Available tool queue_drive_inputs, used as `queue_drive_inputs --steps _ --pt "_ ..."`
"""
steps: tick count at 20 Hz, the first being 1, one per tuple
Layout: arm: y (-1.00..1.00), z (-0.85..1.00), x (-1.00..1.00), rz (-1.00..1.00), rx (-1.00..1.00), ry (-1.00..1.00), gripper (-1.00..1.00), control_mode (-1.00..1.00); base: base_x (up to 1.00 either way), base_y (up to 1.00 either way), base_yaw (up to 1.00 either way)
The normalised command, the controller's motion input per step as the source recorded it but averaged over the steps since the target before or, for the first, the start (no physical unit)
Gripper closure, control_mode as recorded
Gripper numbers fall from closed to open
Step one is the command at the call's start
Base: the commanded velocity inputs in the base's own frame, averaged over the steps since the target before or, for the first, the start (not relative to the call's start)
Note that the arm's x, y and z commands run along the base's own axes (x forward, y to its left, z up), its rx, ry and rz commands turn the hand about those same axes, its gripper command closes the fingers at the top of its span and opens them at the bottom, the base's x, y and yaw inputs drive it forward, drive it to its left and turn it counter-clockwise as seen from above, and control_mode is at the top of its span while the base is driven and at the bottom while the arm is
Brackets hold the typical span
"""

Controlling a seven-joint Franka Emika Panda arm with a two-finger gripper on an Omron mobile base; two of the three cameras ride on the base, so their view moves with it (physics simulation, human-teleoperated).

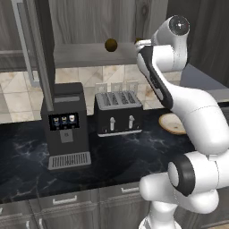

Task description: Pick the avocados from the cabinet and place them in one bowl. Pick the peach from the sink and place it in the other bowl.

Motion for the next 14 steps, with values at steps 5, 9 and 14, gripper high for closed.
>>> queue_drive_inputs --steps 5,9,14 --pt "-0.03 0.00 0.31 0.00 0.00 0.02 -1.00 -1.00 0.00 0.00 0.00" --pt "0.00 0.00 0.25 0.00 -0.01 0.00 -1.00 -1.00 0.00 0.00 0.00" --pt "0.00 -0.02 0.35 0.00 -0.01 0.03 -1.00 -1.00 0.00 0.00 0.00"
